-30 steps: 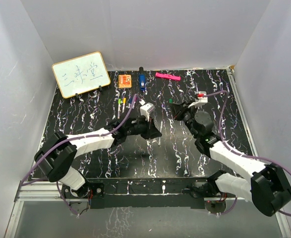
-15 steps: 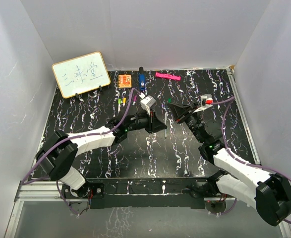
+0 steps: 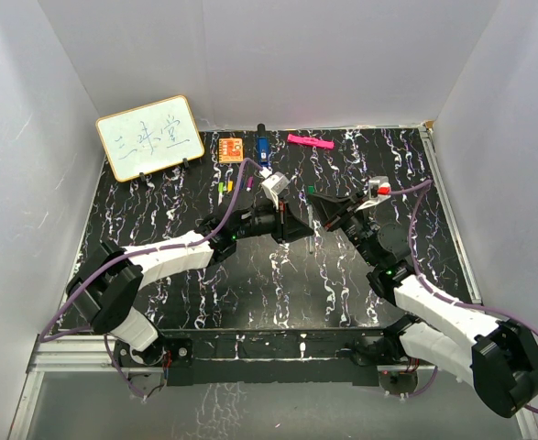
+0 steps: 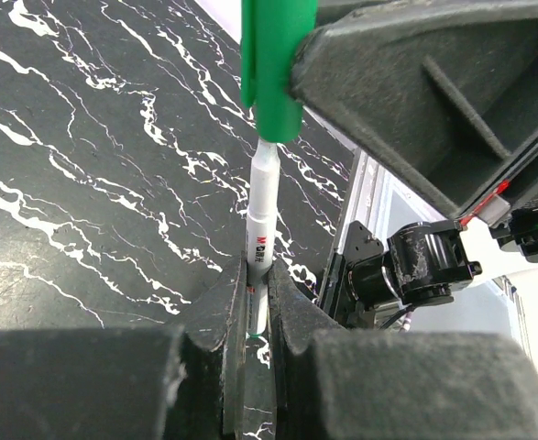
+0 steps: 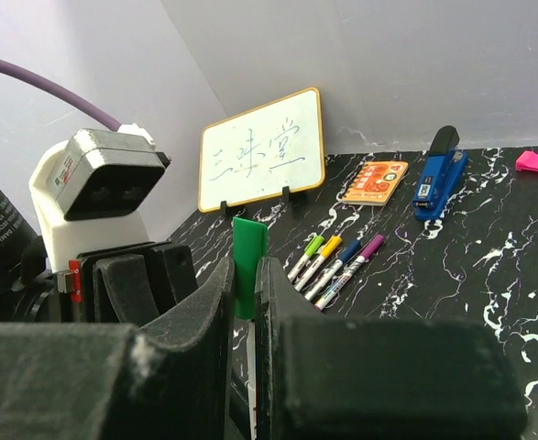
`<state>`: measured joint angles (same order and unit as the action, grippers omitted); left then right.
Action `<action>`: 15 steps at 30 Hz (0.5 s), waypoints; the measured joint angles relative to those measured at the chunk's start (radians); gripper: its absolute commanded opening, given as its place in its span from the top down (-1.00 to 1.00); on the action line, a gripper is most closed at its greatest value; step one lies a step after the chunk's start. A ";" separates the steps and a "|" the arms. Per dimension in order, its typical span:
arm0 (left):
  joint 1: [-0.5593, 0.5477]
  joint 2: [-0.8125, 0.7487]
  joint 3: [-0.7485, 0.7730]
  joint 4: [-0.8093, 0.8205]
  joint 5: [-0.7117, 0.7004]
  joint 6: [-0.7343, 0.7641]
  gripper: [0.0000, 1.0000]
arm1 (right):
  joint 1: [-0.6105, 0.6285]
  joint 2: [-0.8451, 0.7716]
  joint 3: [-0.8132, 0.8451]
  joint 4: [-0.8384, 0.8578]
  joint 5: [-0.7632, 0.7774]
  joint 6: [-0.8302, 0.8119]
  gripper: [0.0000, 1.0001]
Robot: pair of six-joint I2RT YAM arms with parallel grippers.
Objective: Insert the pens into the pen caps
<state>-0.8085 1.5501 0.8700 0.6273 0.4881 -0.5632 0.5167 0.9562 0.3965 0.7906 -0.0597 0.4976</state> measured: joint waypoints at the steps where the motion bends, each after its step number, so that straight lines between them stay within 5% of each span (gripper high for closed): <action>1: 0.000 0.000 0.002 0.000 0.002 -0.001 1.00 | 0.000 0.001 -0.003 -0.003 0.000 0.000 1.00; 15: 0.000 0.000 0.003 0.000 0.006 -0.010 1.00 | 0.000 0.006 -0.010 -0.001 0.000 0.000 1.00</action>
<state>-0.8082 1.5501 0.8734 0.6277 0.4946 -0.5735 0.5167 0.9623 0.3862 0.7895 -0.0593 0.4976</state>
